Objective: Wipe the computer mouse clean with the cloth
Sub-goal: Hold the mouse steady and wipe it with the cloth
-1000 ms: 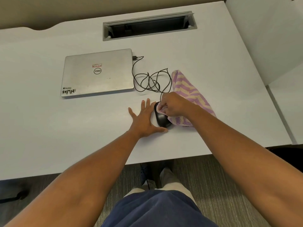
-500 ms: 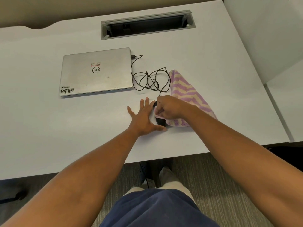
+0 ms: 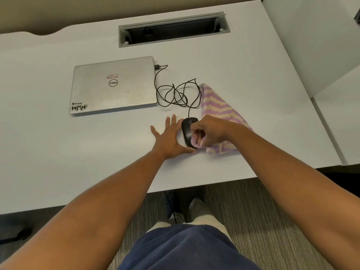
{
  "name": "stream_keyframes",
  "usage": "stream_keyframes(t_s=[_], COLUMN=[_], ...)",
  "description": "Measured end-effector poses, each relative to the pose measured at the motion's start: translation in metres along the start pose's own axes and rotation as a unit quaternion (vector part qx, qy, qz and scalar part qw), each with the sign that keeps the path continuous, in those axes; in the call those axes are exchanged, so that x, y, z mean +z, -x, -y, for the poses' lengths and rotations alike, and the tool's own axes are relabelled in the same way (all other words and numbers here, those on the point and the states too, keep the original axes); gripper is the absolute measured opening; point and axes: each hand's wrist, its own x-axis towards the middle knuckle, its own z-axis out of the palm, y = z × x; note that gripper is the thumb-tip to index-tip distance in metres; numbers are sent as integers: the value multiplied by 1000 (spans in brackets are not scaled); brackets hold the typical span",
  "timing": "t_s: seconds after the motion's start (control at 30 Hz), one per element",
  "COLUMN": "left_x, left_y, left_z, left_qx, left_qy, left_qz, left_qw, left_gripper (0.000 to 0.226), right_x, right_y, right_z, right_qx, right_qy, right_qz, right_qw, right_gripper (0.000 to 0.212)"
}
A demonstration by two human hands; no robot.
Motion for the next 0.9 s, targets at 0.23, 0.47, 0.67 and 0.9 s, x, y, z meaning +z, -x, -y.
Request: stream_keyframes(t_s=[0.23, 0.47, 0.67, 0.9], left_x=[-5, -5, -3, -6], left_y=[3, 2, 1, 3], left_z=[-5, -6, -4, -7], left_qx=[-4, -15, -17, -27], left_qy=[-14, -6, 8, 16], left_qz=[15, 27, 18, 15], left_qw=[1000, 999, 1000, 999], left_gripper=[131, 134, 133, 136], right_x=[-5, -1, -14, -6], right_y=[-12, -45, -41, -52], right_z=[-20, -1, 7, -11], right_qx=[26, 54, 21, 126], right_qy=[-51, -26, 28, -21], right_qz=[-94, -125, -5, -124], right_qw=[994, 990, 999, 984], right_gripper=[24, 23, 22, 24])
